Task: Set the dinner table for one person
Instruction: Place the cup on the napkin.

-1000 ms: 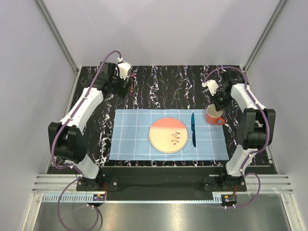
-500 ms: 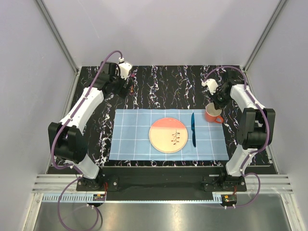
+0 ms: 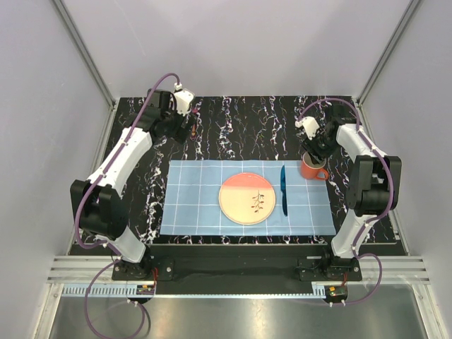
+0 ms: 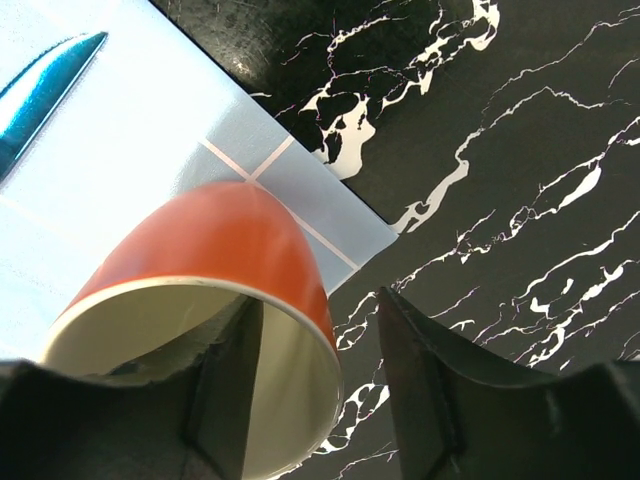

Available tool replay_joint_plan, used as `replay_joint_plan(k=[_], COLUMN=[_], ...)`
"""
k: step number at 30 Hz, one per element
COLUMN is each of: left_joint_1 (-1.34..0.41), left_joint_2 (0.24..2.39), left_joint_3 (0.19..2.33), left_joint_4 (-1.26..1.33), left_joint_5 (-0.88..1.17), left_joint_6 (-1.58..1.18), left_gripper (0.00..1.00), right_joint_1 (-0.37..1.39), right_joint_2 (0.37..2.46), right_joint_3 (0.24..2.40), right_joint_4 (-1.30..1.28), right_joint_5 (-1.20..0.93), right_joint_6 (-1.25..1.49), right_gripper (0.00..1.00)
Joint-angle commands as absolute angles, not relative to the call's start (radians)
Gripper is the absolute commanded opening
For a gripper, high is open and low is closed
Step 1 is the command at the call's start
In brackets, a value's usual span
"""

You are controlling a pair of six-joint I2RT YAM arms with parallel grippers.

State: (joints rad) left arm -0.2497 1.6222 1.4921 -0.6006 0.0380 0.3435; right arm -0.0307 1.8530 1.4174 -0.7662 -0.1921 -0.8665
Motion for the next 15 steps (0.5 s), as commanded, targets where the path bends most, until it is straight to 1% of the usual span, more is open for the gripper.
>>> replay_joint_plan(k=[1,10,11,15], left_joint_1=[-0.255,-0.256,-0.256,-0.256], left_joint_2=[1.595,1.594,1.594,1.601], left_joint_3=[1.532,1.523,1.523,1.514], left_joint_4=[-0.577,-0.574,-0.575,-0.574], left_joint_5=[0.046,0.057,0.058,0.061], left_joint_6=[0.345,0.336,0.336,0.331], left_gripper=[0.94,0.95,0.97,0.98], right_joint_1=[-0.026,-0.028,-0.028,-0.028], right_joint_2=[1.848,1.807,1.798,1.766], right_joint_3=[1.457,1.516,1.522,1.555], right_joint_4=[-0.742,-0.764,-0.776,-0.79], right_joint_5=[-0.17,-0.164,-0.163,-0.161], right_joint_6=[-0.874,-0.891,-0.896,-0.902], right_gripper=[0.58,0.62,0.63,0.64])
